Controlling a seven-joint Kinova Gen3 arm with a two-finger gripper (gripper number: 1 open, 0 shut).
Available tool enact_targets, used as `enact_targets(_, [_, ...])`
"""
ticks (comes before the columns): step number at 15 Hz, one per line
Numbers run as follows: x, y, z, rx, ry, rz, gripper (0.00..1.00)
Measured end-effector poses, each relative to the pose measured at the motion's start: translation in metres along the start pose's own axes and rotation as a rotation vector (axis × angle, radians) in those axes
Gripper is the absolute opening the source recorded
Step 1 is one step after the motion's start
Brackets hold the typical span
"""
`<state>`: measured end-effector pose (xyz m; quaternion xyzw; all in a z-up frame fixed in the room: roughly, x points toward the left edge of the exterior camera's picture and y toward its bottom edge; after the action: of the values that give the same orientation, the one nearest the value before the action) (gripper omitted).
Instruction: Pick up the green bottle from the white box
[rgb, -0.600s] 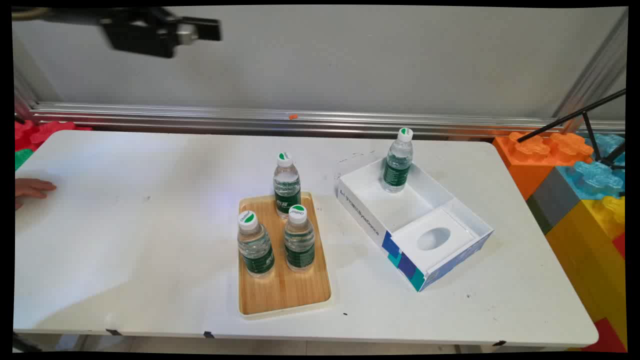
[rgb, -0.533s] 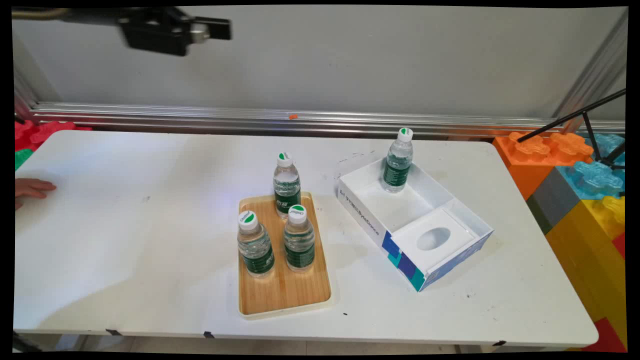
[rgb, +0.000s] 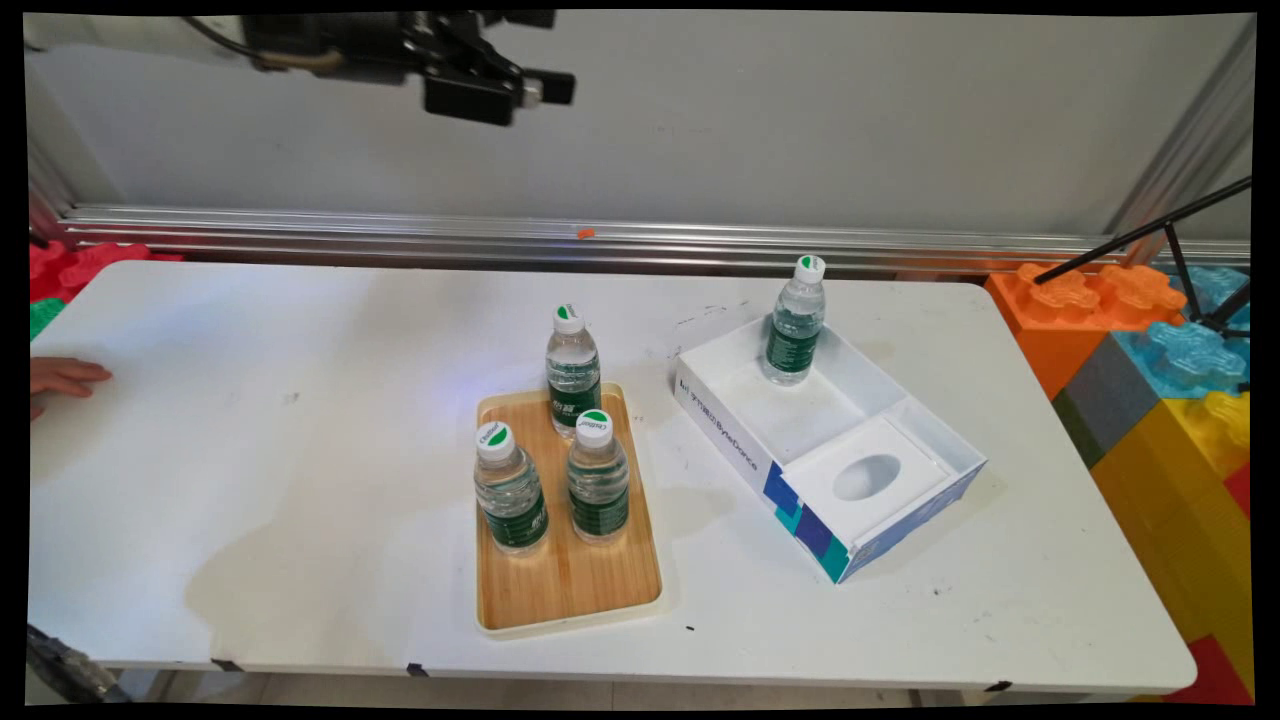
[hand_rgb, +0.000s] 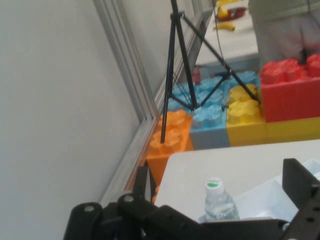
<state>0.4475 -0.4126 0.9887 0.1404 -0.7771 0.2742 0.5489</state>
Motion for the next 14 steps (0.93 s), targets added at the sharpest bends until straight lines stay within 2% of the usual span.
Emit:
enact_targets(8, [-0.050,-0.017,0.063,0.002,-0.105,-0.070,1.00])
enact_targets(11, [-0.069,-0.021,0.081,-0.013,-0.142,-0.090,1.00])
enact_targets(14, [-0.091,-0.023,0.100,-0.048,-0.184,-0.108,1.00])
